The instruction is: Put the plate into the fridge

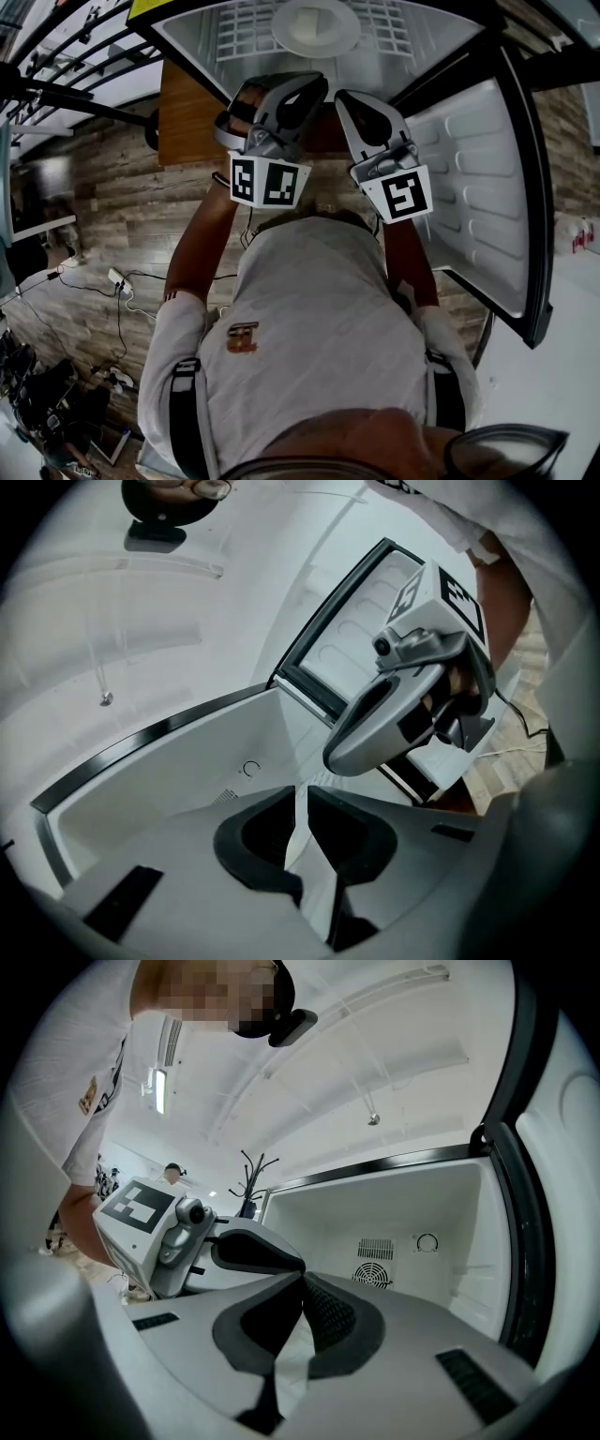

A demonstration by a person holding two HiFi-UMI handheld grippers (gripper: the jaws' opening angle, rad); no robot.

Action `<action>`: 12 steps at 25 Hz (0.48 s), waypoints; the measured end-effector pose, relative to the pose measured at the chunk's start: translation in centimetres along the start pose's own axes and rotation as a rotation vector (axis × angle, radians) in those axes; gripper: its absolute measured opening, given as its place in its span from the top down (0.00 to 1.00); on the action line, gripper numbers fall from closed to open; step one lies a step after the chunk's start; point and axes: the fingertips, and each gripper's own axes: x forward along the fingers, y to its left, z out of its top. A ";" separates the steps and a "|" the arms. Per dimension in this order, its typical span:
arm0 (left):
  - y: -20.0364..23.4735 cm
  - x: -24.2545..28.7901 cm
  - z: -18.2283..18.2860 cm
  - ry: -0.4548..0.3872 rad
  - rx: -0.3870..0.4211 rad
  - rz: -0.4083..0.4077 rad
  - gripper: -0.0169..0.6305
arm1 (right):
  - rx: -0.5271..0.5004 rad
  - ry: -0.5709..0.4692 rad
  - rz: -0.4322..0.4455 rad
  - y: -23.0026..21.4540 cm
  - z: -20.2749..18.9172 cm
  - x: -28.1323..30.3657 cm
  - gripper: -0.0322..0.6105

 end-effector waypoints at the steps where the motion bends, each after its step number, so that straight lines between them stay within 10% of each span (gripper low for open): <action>1: 0.1 -0.2 0.0 0.000 -0.019 0.005 0.89 | 0.001 -0.001 0.001 0.1 0.0 0.0 0.90; 12: 0.3 -1.7 0.4 -0.040 -0.259 0.040 0.93 | 0.018 -0.016 0.013 1.1 0.5 -0.5 0.90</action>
